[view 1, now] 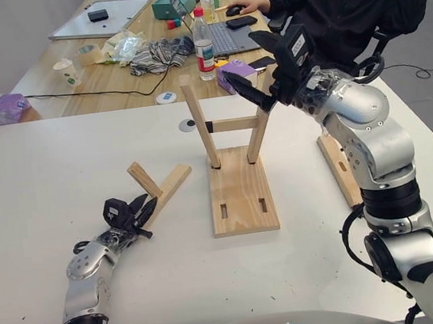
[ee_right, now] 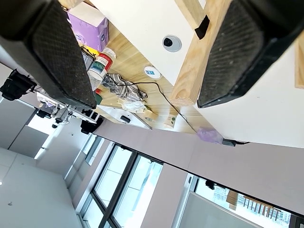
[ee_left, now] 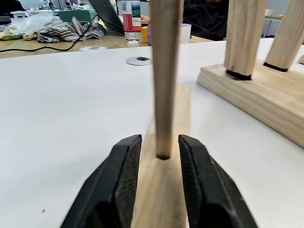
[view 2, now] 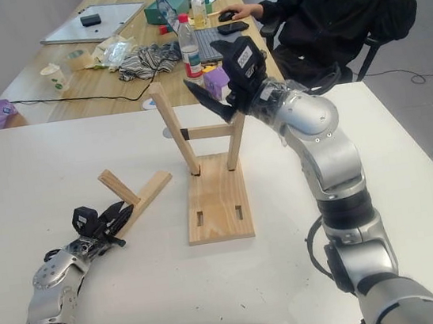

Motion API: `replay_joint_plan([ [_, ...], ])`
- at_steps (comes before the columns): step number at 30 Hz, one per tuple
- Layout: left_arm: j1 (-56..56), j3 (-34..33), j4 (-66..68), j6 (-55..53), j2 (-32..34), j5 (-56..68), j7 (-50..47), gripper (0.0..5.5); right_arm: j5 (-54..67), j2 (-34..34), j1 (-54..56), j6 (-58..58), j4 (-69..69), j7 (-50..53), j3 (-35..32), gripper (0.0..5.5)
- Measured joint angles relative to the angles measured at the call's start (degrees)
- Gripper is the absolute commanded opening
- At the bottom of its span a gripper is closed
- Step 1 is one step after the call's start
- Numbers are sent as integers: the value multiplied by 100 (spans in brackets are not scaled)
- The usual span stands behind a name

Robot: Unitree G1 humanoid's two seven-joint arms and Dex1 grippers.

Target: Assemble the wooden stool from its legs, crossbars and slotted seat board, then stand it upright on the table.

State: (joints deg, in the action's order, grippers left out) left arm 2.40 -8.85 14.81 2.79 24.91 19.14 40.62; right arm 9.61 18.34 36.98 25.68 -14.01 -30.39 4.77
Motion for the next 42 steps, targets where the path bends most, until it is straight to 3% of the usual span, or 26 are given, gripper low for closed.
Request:
replay_joint_plan([
  [8, 141, -395, -1784, -1413, 775, 820, 396, 137, -3, 6, -17, 0, -110, 88, 56, 392],
  [12, -161, -1221, -1729, -1986, 1291, 1447, 517, 137, -2, 4, -75, 1, -171, 139, 97, 392],
  [16, -386, -1495, -1639, -2600, 1881, 1694, 842, 213, -2, 3, -100, 0, -172, 191, 111, 392],
  [20, -394, -1137, -1596, -2763, 2260, 1252, 961, 266, -5, 0, -186, -4, -177, 215, 126, 392],
  [22, -465, -909, -1579, -2807, 2257, 1031, 859, 233, -8, -3, -215, -11, -179, 274, 159, 392],
  [27, -1976, -1398, -1560, -3233, 1624, 1958, 88, 129, -12, -23, -271, -57, -176, 324, 207, 392],
  [33, -2461, -550, -1045, -3004, 303, 1686, -370, 12, -17, -197, -276, -118, -68, 340, 244, 392],
  [42, -2462, -516, -1287, -2889, -16, 1737, -404, 5, -22, -191, -268, -118, -51, 319, 218, 392],
])
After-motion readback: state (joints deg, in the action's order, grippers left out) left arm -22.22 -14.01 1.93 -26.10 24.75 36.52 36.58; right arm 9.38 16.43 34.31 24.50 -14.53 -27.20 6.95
